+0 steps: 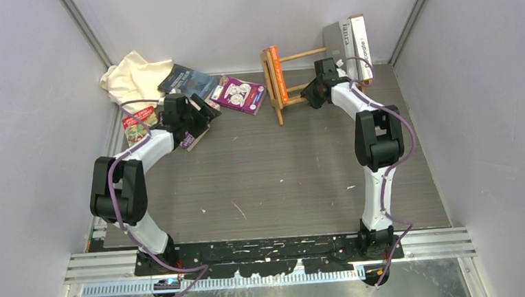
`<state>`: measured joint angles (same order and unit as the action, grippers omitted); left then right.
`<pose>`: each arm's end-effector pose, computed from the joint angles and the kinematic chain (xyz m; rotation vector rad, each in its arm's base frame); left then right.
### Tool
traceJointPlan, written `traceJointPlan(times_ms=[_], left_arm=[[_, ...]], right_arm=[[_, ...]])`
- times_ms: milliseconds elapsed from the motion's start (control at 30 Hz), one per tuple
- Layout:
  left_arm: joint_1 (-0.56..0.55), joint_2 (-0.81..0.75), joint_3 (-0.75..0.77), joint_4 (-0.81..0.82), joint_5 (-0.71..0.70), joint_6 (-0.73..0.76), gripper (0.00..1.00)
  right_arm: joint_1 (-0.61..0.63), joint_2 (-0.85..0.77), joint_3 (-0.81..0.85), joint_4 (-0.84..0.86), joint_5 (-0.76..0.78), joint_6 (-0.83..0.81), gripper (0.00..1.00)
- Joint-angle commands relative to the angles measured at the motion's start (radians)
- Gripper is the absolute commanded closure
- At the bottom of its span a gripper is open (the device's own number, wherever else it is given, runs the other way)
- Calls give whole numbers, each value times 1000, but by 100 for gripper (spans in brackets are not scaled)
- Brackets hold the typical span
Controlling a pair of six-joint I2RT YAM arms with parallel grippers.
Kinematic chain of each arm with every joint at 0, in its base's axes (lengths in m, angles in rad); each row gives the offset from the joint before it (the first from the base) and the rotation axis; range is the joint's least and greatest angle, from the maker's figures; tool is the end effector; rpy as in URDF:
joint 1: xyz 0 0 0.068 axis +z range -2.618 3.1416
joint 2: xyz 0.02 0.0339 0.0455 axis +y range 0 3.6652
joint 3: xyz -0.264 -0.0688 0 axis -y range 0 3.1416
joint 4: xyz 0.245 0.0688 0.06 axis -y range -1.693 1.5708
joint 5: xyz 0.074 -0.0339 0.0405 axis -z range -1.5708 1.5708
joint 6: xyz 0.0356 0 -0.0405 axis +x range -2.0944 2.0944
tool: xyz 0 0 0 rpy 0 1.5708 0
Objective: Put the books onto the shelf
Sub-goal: Move the shelf to the center of the board.
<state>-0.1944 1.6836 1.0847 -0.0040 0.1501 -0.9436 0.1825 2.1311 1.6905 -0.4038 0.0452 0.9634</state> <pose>0.3677 -0.0778 0.2253 -0.7506 2.1556 -0.7904 0.4726 0.0856 0.2050 0.9591 2.2747 0.4617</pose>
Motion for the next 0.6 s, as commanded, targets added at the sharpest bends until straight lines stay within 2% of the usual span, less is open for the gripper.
traceJointPlan(times_ms=[0, 167, 433, 567], left_arm=[[-3, -53, -5, 36, 0, -9, 27], [-4, -52, 6, 27, -5, -4, 27], [-5, -40, 10, 19, -14, 3, 27], [-6, -36, 27, 6, -20, 16, 26]], right_arm=[[66, -66, -20, 16, -144, -127, 99], [64, -61, -17, 24, -126, -89, 99], [67, -78, -67, 96, 15, 47, 98], [71, -107, -89, 129, 67, 59, 77]])
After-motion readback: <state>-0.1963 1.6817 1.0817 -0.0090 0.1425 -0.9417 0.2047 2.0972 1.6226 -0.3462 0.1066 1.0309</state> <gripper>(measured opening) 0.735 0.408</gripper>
